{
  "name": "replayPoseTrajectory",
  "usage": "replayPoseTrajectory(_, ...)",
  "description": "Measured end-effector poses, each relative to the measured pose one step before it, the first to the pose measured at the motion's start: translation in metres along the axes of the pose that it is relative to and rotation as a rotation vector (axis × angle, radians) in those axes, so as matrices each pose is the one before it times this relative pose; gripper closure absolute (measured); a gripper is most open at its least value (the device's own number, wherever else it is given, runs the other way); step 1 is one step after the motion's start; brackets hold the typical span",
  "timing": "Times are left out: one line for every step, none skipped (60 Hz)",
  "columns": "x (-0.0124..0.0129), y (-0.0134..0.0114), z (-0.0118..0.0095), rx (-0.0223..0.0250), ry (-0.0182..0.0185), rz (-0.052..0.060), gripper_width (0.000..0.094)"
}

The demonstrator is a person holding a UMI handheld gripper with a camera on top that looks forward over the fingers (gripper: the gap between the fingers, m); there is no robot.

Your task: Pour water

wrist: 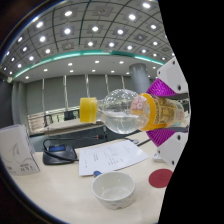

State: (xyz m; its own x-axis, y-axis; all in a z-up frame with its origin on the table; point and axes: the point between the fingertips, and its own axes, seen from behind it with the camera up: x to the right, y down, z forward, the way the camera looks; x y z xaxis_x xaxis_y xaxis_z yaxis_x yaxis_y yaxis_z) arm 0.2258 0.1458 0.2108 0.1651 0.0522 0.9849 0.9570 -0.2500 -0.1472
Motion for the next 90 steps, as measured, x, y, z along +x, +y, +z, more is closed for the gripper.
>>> replayPoseTrajectory(0.00156,-0.00008,-0.00104,0.00155,-0.01111,0.0546,0.0550)
replayPoseTrajectory(0.00110,0.00016,-0.00131,0.00111,-0.01284,0.0535,0.0553)
replayPoseTrajectory(-0.00274,-0.00075,0.00031,-0.00375,-0.00913,0.0526,0.0553)
replayPoseTrajectory(0.00337,0.00272,-0.00275,0.00556,-0.01741,0.0530,0.0553)
replayPoseTrajectory(0.00003,-0.00056,-0.00097,0.00460,-0.01503,0.0555,0.0552)
replayPoseTrajectory(-0.00014,-0.00050,-0.00091,0.00532,-0.01500,0.0559,0.0552)
replayPoseTrajectory(-0.00059,-0.00055,-0.00077,0.00476,-0.01647,0.0563,0.0552)
replayPoseTrajectory(-0.00164,-0.00022,-0.00041,0.00353,-0.01914,0.0567,0.0551)
replayPoseTrajectory(-0.00253,-0.00009,0.00009,0.00413,-0.02317,0.0554,0.0551)
replayPoseTrajectory(-0.00473,-0.00103,0.00128,0.00249,-0.02005,0.0518,0.0552)
replayPoseTrajectory(-0.00573,-0.00040,0.00297,0.00288,-0.01946,0.0557,0.0551)
replayPoseTrajectory(0.00051,0.00249,0.00023,0.00237,-0.01985,0.0501,0.0550)
replayPoseTrajectory(-0.00265,0.00214,0.00132,-0.00050,-0.02081,0.0518,0.0550)
replayPoseTrajectory(-0.00424,0.00228,0.00111,-0.00062,-0.02563,0.0504,0.0551)
replayPoseTrajectory(-0.00445,0.00249,0.00107,-0.00020,-0.02762,0.0485,0.0550)
replayPoseTrajectory(-0.00413,0.00309,0.00170,-0.00012,-0.02573,0.0459,0.0551)
replayPoseTrajectory(-0.00364,0.00401,0.00231,-0.00180,-0.02289,0.0438,0.0550)
replayPoseTrajectory(-0.00339,0.00444,0.00247,-0.00284,-0.02375,0.0401,0.0551)
replayPoseTrajectory(-0.00476,0.00498,0.00373,-0.00091,-0.02608,0.0366,0.0550)
replayPoseTrajectory(-0.00406,0.00488,0.00304,-0.00061,-0.02455,0.0354,0.0550)
replayPoseTrajectory(-0.00103,0.00496,0.00234,0.00150,-0.01856,0.0320,0.0545)
replayPoseTrajectory(0.00007,0.00518,0.00239,0.00065,-0.01582,0.0307,0.0545)
replayPoseTrajectory(0.00009,0.00569,0.00279,-0.00073,-0.01137,0.0290,0.0545)
replayPoseTrajectory(0.00104,0.00596,0.00297,-0.00242,-0.01072,0.0251,0.0545)
replayPoseTrajectory(0.00117,0.00649,0.00209,-0.00439,-0.01134,0.0214,0.0546)
replayPoseTrajectory(0.00072,0.00651,0.00262,-0.00415,-0.01043,0.0193,0.0546)
replayPoseTrajectory(0.00157,0.00611,0.00253,-0.00412,-0.00778,0.0176,0.0546)
replayPoseTrajectory(0.00183,0.00579,0.00220,-0.00412,-0.00422,0.0165,0.0546)
replayPoseTrajectory(-0.00169,0.00564,0.00550,-0.00273,-0.00227,0.0148,0.0546)
replayPoseTrajectory(0.00239,0.00499,0.00176,-0.00304,-0.00123,0.0121,0.0546)
replayPoseTrajectory(0.00050,0.00529,0.00116,-0.00292,-0.00283,0.0121,0.0545)
replayPoseTrajectory(0.00113,0.00420,0.00099,-0.00356,-0.00509,0.0123,0.0545)
replayPoseTrajectory(0.00096,0.00414,0.00139,-0.00423,-0.00562,0.0121,0.0545)
replayPoseTrajectory(0.00130,0.00431,0.00130,-0.00446,-0.00502,0.0113,0.0546)
replayPoseTrajectory(0.00062,0.00432,0.00123,-0.00429,-0.00465,0.0101,0.0545)
replayPoseTrajectory(0.00040,0.00376,0.00091,-0.00366,-0.00547,0.0093,0.0546)
replayPoseTrajectory(0.00041,0.00389,0.00080,-0.00277,-0.00574,0.0080,0.0546)
replayPoseTrajectory(0.00096,0.00395,0.00171,-0.00143,-0.00443,0.0061,0.0545)
replayPoseTrajectory(-0.00256,0.00521,0.00156,-0.00237,-0.00238,0.0051,0.0545)
replayPoseTrajectory(0.00287,0.00242,-0.00092,-0.00323,-0.00211,0.0025,0.0545)
replayPoseTrajectory(-0.00206,0.00580,0.00209,-0.00696,0.00059,0.0036,0.0541)
replayPoseTrajectory(-0.00083,-0.00159,-0.00128,0.01976,-0.00281,0.0014,0.0541)
replayPoseTrajectory(-0.00001,-0.00177,-0.00030,0.01919,-0.00241,-0.0029,0.0541)
replayPoseTrajectory(0.00088,0.00198,-0.00049,-0.00459,0.00123,-0.0056,0.0538)
replayPoseTrajectory(0.00020,0.00026,-0.00071,0.00400,0.00025,-0.0072,0.0529)
replayPoseTrajectory(-0.00015,-0.00167,-0.00022,0.00986,-0.00100,-0.0039,0.0523)
replayPoseTrajectory(0.00488,0.00082,0.00041,-0.00560,-0.00262,-0.0016,0.0512)
replayPoseTrajectory(-0.00112,-0.00012,-0.00001,0.00504,0.00083,0.0017,0.0502)
replayPoseTrajectory(-0.00064,-0.00002,-0.00015,-0.00067,0.00334,0.0034,0.0494)
replayPoseTrajectory(0.00010,0.00024,-0.00014,0.00112,0.00251,0.0034,0.0484)
replayPoseTrajectory(0.00017,-0.00018,0.00009,0.00258,0.00204,0.0031,0.0469)
replayPoseTrajectory(0.00017,0.00016,0.00016,0.00018,0.00166,0.0011,0.0458)
replayPoseTrajectory(0.00050,-0.00030,-0.00042,-0.00094,0.00118,-0.0009,0.0445)
replayPoseTrajectory(-0.00046,0.00013,0.00008,-0.00292,0.00034,-0.0023,0.0434)
replayPoseTrajectory(-0.00046,0.00032,0.00015,-0.00571,0.00079,-0.0032,0.0419)
replayPoseTrajectory(0.00008,0.00079,0.00000,-0.00872,0.00336,-0.0026,0.0400)
replayPoseTrajectory(0.00071,0.00151,-0.00018,-0.01130,0.00522,-0.0022,0.0370)
replayPoseTrajectory(0.00098,0.00171,-0.00036,-0.01081,0.00488,-0.0009,0.0331)
replayPoseTrajectory(0.00101,0.00115,-0.00145,-0.00747,0.00693,0.0028,0.0281)
replayPoseTrajectory(0.00059,0.00071,-0.00132,-0.00808,0.00536,0.0036,0.0222)
replayPoseTrajectory(0.00041,0.00061,-0.00172,-0.00797,0.00485,0.0041,0.0157)
replayPoseTrajectory(0.00088,0.00042,-0.00185,-0.00740,0.00662,0.0043,0.0094)
replayPoseTrajectory(0.00094,0.00035,-0.00232,-0.00703,0.00702,0.0040,0.0060)
replayPoseTrajectory(0.00062,0.00048,-0.00281,-0.00749,0.00691,0.0036,0.0086)
replayPoseTrajectory(0.00082,0.00023,-0.00341,-0.00731,0.00715,0.0028,0.0101)
replayPoseTrajectory(0.00075,-0.00066,-0.00382,-0.00443,0.00824,0.0023,0.0104)
replayPoseTrajectory(0.00088,-0.00043,-0.00405,-0.00324,0.00731,0.0010,0.0097)
replayPoseTrajectory(0.00047,-0.00081,-0.00488,-0.00388,0.00803,-0.0004,0.0086)
replayPoseTrajectory(0.00046,-0.00091,-0.00332,-0.00735,0.00687,-0.0031,0.0075)
replayPoseTrajectory(0.00008,-0.00065,-0.00616,-0.00560,0.00886,-0.0029,0.0071)
replayPoseTrajectory(-0.00005,-0.00062,-0.00783,-0.00575,0.01003,-0.0040,0.0073)
replayPoseTrajectory(-0.00096,-0.00084,-0.00697,-0.00573,0.00806,-0.0054,0.0075)
replayPoseTrajectory(-0.00083,-0.00079,-0.00713,-0.00608,0.00845,-0.0055,0.0076)
replayPoseTrajectory(-0.00070,-0.00054,-0.00808,-0.00745,0.01070,-0.0051,0.0079)
replayPoseTrajectory(-0.00042,-0.00032,-0.00856,-0.00867,0.01158,-0.0038,0.0079)
replayPoseTrajectory(-0.00058,-0.00032,-0.00905,-0.00884,0.01199,-0.0014,0.0078)
replayPoseTrajectory(-0.00094,-0.00063,-0.00977,-0.00794,0.01203,0.0020,0.0077)
replayPoseTrajectory(0.00014,-0.00175,-0.00907,-0.00784,0.01073,0.0067,0.0077)
replayPoseTrajectory(-0.00195,-0.00020,-0.01148,-0.00766,0.01039,0.0073,0.0079)
replayPoseTrajectory(-0.00246,0.00019,-0.01155,-0.01114,0.00770,0.0098,0.0080)
replayPoseTrajectory(-0.00355,0.00057,-0.01177,-0.01221,0.00370,0.0086,0.0080)
replayPoseTrajectory(-0.00492,0.00062,-0.01192,-0.01155,0.00122,0.0074,0.0078)
replayPoseTrajectory(-0.00503,0.00073,-0.01192,-0.01014,0.00096,0.0059,0.0079)
replayPoseTrajectory(-0.00516,0.00077,-0.01213,-0.00881,0.00151,0.0039,0.0078)
replayPoseTrajectory(-0.00551,0.00076,-0.01076,-0.00673,0.00405,0.0014,0.0081)
replayPoseTrajectory(-0.00525,0.00154,-0.01159,-0.00248,0.00230,0.0008,0.0080)
replayPoseTrajectory(-0.00452,0.00072,-0.01173,-0.00188,0.00445,-0.0006,0.0077)
replayPoseTrajectory(-0.00418,0.00066,-0.01129,-0.00070,0.00640,-0.0004,0.0076)
replayPoseTrajectory(-0.00420,0.00081,-0.01154,-0.00111,0.00637,0.0000,0.0076)
replayPoseTrajectory(-0.00463,0.00109,-0.01092,-0.00225,0.00484,-0.0002,0.0075)
